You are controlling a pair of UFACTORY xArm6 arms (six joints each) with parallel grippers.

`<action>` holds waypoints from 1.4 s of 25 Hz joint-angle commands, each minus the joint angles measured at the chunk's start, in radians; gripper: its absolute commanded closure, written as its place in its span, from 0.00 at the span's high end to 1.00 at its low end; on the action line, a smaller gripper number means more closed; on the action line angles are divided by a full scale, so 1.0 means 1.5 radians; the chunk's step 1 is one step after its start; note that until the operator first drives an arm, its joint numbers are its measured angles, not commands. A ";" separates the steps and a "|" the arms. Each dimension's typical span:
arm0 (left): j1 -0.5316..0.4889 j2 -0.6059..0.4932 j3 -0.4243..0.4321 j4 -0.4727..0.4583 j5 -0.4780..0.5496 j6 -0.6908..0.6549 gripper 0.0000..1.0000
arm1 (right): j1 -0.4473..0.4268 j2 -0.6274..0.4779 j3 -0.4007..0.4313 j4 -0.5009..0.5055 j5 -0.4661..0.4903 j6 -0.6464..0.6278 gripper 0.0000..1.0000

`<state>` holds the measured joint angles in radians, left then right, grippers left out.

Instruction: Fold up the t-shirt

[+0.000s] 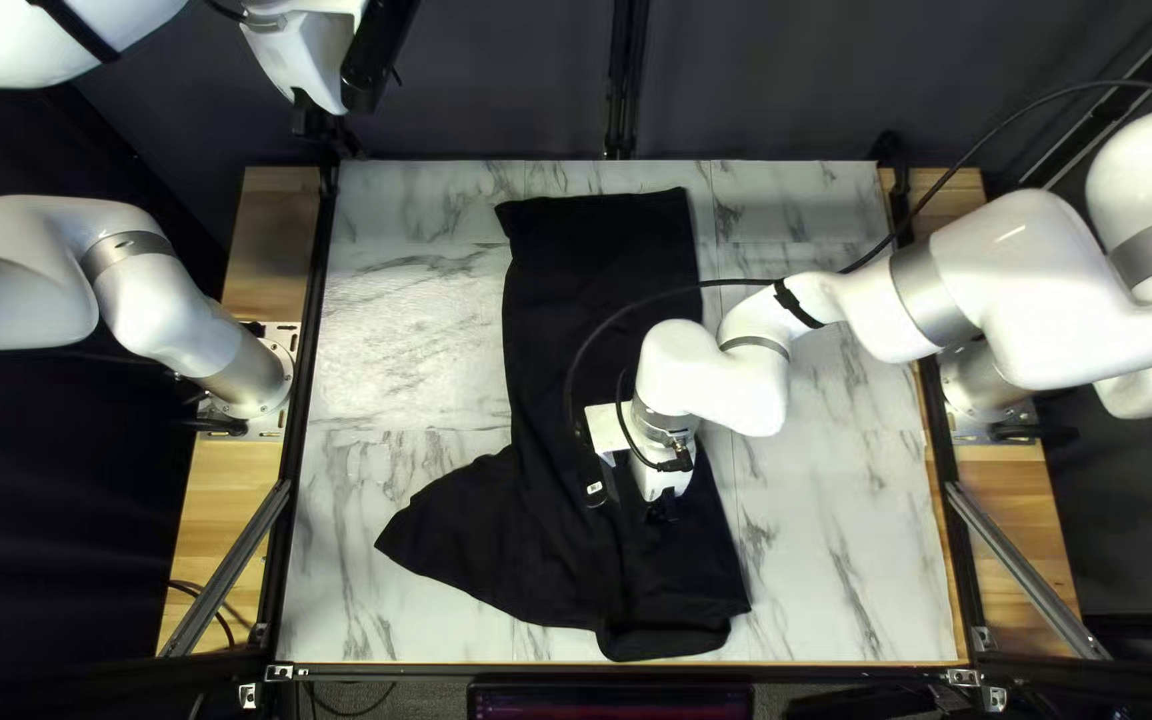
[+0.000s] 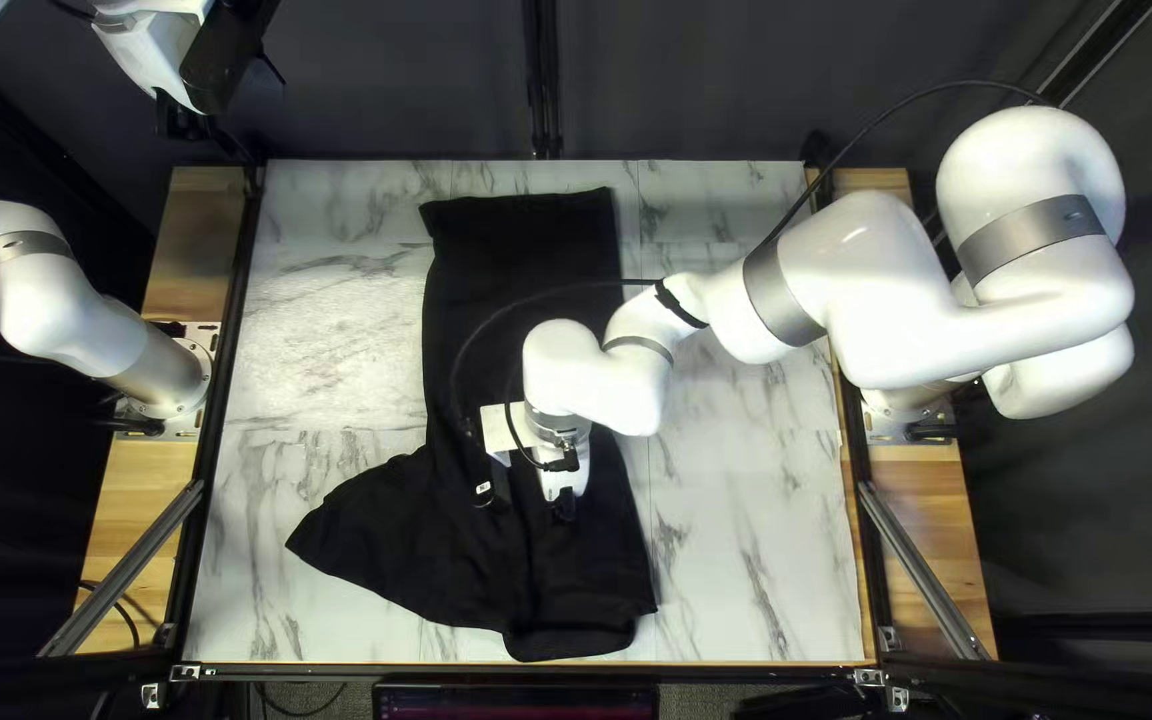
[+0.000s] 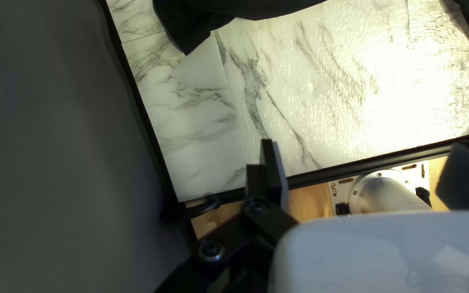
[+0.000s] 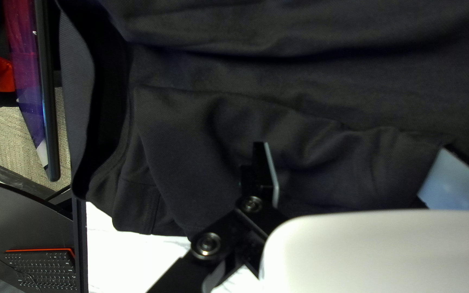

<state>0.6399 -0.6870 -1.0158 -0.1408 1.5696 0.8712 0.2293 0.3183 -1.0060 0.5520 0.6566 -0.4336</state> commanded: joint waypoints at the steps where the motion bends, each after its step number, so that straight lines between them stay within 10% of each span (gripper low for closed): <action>1: 0.000 0.000 0.000 0.000 0.000 0.000 1.00 | 0.000 -0.012 0.015 -0.005 0.001 0.006 1.00; 12: 0.000 0.000 0.000 0.000 0.000 0.000 1.00 | 0.061 -0.198 0.120 -0.174 0.017 0.229 1.00; 35: 0.000 0.000 0.000 0.000 0.000 0.000 1.00 | 0.220 -0.665 0.051 -0.427 0.613 0.631 1.00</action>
<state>0.6399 -0.6870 -1.0158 -0.1408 1.5696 0.8712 0.5436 -0.6405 -0.9050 -0.0593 1.5152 0.4949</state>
